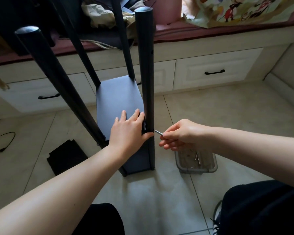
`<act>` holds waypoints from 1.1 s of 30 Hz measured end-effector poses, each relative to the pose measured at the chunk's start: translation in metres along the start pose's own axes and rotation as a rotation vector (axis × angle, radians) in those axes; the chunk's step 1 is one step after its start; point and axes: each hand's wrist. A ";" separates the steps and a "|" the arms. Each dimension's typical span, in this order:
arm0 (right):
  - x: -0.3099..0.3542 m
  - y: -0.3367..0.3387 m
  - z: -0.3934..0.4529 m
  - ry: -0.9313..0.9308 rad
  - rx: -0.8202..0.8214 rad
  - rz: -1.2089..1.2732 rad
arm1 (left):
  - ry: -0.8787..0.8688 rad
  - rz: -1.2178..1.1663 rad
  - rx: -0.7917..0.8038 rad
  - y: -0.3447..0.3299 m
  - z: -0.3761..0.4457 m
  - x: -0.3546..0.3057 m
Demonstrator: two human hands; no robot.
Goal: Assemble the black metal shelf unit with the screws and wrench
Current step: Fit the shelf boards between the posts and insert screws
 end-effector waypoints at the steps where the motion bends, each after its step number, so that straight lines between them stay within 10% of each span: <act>1: 0.000 -0.001 0.000 0.002 -0.001 -0.001 | -0.002 0.012 0.001 0.000 0.000 0.000; 33: 0.017 -0.021 0.013 0.168 -0.125 -0.161 | -0.090 0.097 0.040 -0.002 -0.007 0.012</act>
Point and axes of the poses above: each hand's wrist, its own z-axis towards the middle knuckle, its own y-axis out of the back of the hand, x = y × z, and after that the axes turned 8 degrees about -y, right-handed
